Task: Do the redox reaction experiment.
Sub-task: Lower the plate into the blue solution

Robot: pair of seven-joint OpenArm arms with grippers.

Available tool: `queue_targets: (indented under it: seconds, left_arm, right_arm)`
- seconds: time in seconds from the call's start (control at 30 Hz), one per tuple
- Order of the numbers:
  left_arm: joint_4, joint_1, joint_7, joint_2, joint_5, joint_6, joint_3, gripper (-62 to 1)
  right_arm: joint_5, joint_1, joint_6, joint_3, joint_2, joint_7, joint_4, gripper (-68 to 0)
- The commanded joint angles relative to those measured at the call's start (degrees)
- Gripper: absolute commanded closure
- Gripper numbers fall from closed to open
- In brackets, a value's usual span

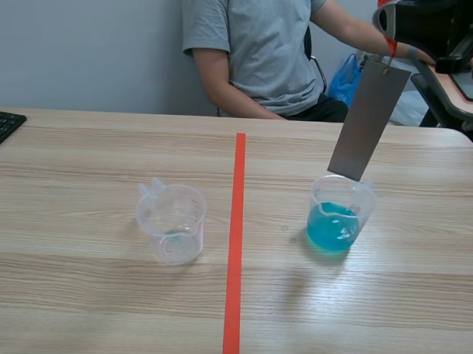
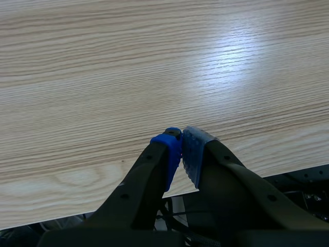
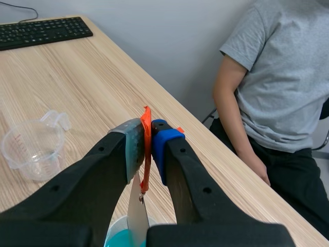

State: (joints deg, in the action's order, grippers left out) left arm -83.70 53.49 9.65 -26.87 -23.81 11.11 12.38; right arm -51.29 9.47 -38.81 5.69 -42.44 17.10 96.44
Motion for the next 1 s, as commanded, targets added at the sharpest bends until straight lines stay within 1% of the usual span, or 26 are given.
queue_targets:
  seconds: [0.0,0.27,0.33,0.37,0.47,0.6,0.8,0.97]
  left_arm:
    - [-0.26,0.11,0.79,-0.31,-0.35,0.13,-0.15,-4.6]
    - [-0.26,0.11,0.81,-0.31,-0.35,0.13,-0.15,-4.6]
    - [-0.26,0.11,0.81,-0.31,-0.35,0.13,-0.15,-4.6]
    - [-0.26,0.11,0.81,-0.31,-0.35,0.13,-0.15,-4.6]
    - [-0.26,0.11,0.81,-0.31,-0.35,0.15,-0.15,-4.6]
    - [-0.26,0.11,0.81,-0.33,-0.35,0.13,-0.15,-4.6]
    - [-0.26,0.11,0.81,-0.33,-0.35,0.15,-0.15,-4.6]
    - [-0.26,0.11,0.81,-0.33,-0.35,0.15,-0.15,-4.6]
  right_arm:
    - [-0.02,0.66,-0.11,-1.18,0.09,-0.7,-0.26,-1.1]
    - [2.91,0.68,-0.31,-1.18,2.32,-1.33,-2.43,-1.1]
    - [3.87,0.68,-0.76,-1.18,2.84,-1.84,-2.93,-1.1]
    - [4.26,0.68,-1.46,-1.18,3.08,-2.01,-3.19,-1.1]
    - [5.38,0.68,-1.64,-1.11,3.85,-2.14,-3.76,-1.1]
    - [7.58,0.68,-1.75,-0.76,4.83,-4.48,-5.79,-1.1]
    - [10.93,0.7,-1.75,2.71,5.01,-9.16,-9.79,-1.1]
    - [14.12,0.7,-1.73,4.35,5.05,-13.7,-12.92,-1.1]
